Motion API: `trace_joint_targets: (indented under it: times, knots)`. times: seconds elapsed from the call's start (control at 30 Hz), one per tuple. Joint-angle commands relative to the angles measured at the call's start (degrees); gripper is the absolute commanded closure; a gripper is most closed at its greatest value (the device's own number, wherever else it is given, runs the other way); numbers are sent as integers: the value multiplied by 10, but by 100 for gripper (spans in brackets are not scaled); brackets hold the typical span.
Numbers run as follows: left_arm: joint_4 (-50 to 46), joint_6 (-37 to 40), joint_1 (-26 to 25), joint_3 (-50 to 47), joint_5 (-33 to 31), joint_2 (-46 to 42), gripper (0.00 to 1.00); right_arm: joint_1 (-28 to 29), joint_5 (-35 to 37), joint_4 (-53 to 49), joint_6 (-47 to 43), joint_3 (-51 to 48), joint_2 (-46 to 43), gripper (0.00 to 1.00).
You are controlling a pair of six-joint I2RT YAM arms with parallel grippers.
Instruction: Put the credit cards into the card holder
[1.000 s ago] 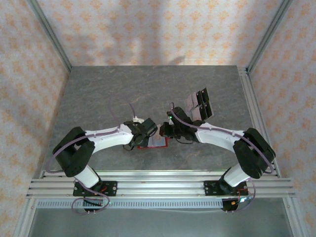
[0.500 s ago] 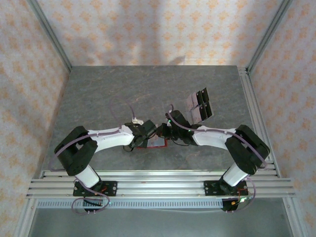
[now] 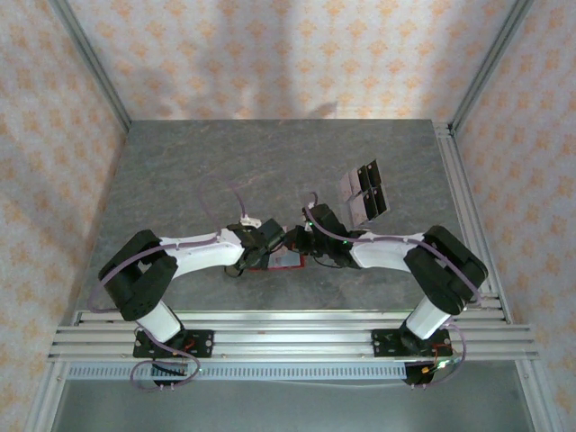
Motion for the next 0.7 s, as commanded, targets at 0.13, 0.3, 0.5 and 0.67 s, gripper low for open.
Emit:
trace_joint_targets:
  times: [0.13,0.3,0.5,0.67]
  knots:
    - [-14,-10,4,-16,-21,1,0,4,-3,35,7,-22,19,100]
    - [-16,-10,4,-16,-22,1,0,4,-7,48,12,-33,23,100]
    - [-15,-9,4,-17,-22,1,0,4,-6,57,14,-49,19,100]
    - [-15,-10,4,-17,-23,0,0,4,-2,58,13,-59,13,100]
